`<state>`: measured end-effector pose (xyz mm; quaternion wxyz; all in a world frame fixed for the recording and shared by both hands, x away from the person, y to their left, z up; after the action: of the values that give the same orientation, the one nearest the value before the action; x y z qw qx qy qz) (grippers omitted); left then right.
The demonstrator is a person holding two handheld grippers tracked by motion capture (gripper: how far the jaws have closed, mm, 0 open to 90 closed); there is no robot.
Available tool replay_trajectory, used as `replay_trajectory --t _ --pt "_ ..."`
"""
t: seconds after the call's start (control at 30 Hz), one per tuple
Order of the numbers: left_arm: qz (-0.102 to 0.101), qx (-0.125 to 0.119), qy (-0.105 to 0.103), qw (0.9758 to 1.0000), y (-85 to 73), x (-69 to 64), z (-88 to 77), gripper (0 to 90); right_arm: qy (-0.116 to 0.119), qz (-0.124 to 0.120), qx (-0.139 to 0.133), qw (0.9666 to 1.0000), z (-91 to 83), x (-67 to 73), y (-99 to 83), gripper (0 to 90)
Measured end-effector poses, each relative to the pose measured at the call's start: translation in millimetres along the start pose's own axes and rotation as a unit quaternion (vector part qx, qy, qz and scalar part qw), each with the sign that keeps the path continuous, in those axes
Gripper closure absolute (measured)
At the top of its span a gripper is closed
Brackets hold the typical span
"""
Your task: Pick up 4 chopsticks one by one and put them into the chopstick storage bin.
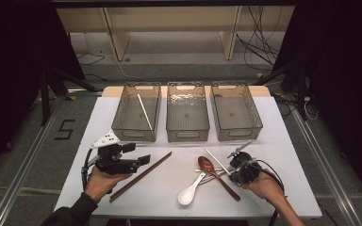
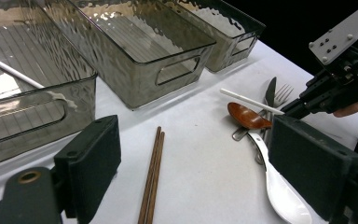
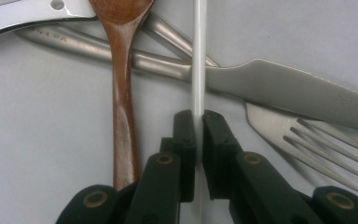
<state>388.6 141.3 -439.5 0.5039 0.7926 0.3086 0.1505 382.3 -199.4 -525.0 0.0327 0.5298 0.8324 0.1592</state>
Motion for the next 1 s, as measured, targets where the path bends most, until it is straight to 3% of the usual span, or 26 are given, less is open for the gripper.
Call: replay_trajectory --t 0.27,0.5,0.77,0.83,0.93,1.0 --pt "0.001 0.0 0.0 1.0 -0.2 -1.0 0.8 16.6 0.007 -0.004 -0.011 0.9999 -5.3 0.3 1.3 86.3" --pt "-0.005 -0.007 -0.006 0.9999 3.6 -2.4 0.0 16.6 0.026 0.007 -0.069 0.9972 -26.7 1.4 11.0 86.2" --pt "-0.023 -0.026 -0.025 0.9991 16.2 -11.3 2.8 16.6 0.058 -0.011 -0.157 0.9858 -51.2 29.9 30.0 86.1" --pt "-0.036 -0.03 -0.032 0.9984 19.7 -16.0 5.0 16.6 0.063 -0.018 -0.172 0.9829 -54.8 38.1 34.0 86.1" --pt "-0.027 -0.029 -0.04 0.9984 25.5 -24.8 10.4 16.6 0.074 -0.023 -0.189 0.979 -59.2 48.7 39.1 86.1" --pt "-0.034 -0.031 -0.049 0.9977 30.0 -30.0 15.5 16.8 0.079 -0.025 -0.198 0.9767 -61.2 55.2 42.5 86.1"
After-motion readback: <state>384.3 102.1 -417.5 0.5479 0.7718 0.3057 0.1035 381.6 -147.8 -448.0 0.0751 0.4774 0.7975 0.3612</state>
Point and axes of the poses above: each handheld gripper's, and its own axes: z roughly forward along the jaws, y roughly out of its top, x roughly to its left, the point moved 7 cm from there along z, roughly forward along the jaws, and after that the axes turned 14 degrees about z, right-handed, at the moved point
